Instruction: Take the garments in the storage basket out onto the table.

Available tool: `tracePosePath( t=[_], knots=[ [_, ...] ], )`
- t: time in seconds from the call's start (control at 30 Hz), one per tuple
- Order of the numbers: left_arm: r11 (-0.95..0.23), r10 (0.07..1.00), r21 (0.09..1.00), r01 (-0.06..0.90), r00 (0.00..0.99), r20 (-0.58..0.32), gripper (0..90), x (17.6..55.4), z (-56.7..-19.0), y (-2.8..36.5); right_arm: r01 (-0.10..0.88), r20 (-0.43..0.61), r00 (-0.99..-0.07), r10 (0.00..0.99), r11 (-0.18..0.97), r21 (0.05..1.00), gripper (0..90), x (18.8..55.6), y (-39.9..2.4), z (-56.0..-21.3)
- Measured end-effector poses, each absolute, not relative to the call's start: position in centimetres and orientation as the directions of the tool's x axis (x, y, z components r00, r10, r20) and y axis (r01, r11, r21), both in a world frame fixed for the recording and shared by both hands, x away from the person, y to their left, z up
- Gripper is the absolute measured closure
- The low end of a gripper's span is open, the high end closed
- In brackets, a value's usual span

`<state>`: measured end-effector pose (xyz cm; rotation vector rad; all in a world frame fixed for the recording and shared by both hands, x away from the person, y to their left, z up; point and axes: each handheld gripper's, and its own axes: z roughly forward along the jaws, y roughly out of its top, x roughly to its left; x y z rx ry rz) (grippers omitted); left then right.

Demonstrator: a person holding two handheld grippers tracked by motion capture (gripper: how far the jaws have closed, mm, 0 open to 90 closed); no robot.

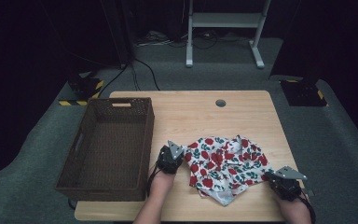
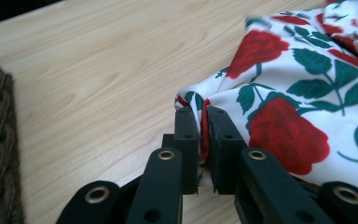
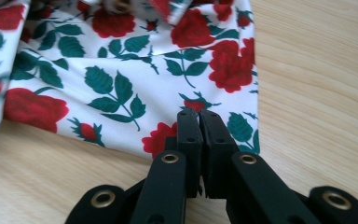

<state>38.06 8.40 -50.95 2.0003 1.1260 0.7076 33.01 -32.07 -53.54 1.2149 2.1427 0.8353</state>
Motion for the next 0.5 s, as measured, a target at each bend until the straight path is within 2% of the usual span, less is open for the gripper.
tracePosePath(
  t=[0.1, 0.2, 0.3, 0.5],
  knots=[
    [-0.351, 0.878, 0.810, 0.469, 0.466, 0.111, 73.6, 37.8, -50.9, 8.2, 0.558, -0.145, -0.430, 0.891, 0.389, 0.733, 78.9, 33.0, -32.3, -53.4],
    [-0.321, 0.884, 0.836, 0.445, 0.458, 0.096, 61.6, 37.4, -50.1, 8.0, 0.548, -0.135, -0.423, 0.896, 0.371, 0.750, 73.4, 32.7, -32.3, -53.1],
    [-0.299, 0.878, 0.868, 0.397, 0.471, 0.086, 54.4, 36.6, -48.7, 7.6, 0.526, -0.131, -0.427, 0.895, 0.364, 0.769, 69.0, 32.4, -31.7, -52.5],
    [-0.359, 0.781, 0.879, 0.313, 0.617, 0.099, 45.0, 34.3, -47.5, 4.6, 0.506, -0.102, -0.477, 0.873, 0.367, 0.781, 63.8, 31.9, -29.8, -52.3]
  ],
)
